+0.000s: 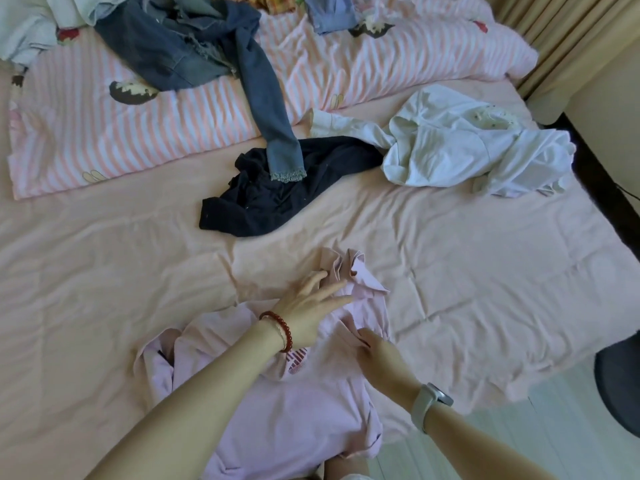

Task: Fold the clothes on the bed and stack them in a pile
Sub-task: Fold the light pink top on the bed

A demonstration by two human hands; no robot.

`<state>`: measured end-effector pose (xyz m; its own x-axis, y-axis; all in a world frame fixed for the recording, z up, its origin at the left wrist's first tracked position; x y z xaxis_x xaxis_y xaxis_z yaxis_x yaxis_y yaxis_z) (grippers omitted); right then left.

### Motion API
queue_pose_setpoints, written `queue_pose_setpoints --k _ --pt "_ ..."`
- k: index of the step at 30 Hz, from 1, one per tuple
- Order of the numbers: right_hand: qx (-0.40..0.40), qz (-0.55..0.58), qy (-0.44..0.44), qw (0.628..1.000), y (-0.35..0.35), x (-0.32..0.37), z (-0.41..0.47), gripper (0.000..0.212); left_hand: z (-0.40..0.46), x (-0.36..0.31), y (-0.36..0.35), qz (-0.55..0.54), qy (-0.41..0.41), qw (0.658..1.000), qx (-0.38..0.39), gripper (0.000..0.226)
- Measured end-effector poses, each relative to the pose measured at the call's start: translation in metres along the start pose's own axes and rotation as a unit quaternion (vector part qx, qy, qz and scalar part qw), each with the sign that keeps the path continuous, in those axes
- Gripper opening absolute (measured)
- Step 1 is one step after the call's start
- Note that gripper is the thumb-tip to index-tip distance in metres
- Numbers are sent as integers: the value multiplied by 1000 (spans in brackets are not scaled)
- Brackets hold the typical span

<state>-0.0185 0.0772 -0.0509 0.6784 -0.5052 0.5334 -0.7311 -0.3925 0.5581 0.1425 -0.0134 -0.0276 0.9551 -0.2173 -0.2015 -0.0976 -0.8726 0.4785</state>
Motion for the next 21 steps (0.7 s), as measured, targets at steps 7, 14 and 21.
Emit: queue_pose_setpoints --k 7,14,21 --pt "-166 36 176 970 108 27 -20 26 -6 -54 50 101 -199 959 -174 14" --pt "-262 0 318 911 164 115 -71 22 -87 -24 111 80 -201 927 -308 33" --pt "-464 -23 406 787 206 169 -230 35 -287 4 121 61 -203 832 -512 47"
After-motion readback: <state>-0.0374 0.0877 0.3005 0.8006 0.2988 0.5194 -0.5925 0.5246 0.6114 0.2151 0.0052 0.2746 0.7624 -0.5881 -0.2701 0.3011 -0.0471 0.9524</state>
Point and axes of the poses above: each hand's wrist, its own z-axis towards the middle knuckle, its own y-axis out of the back of the hand, x = y × z, the point moved 5 cm from there along z, towards the middle knuckle, and after that the axes turned 1 degree about x, right-handed, at the moved point
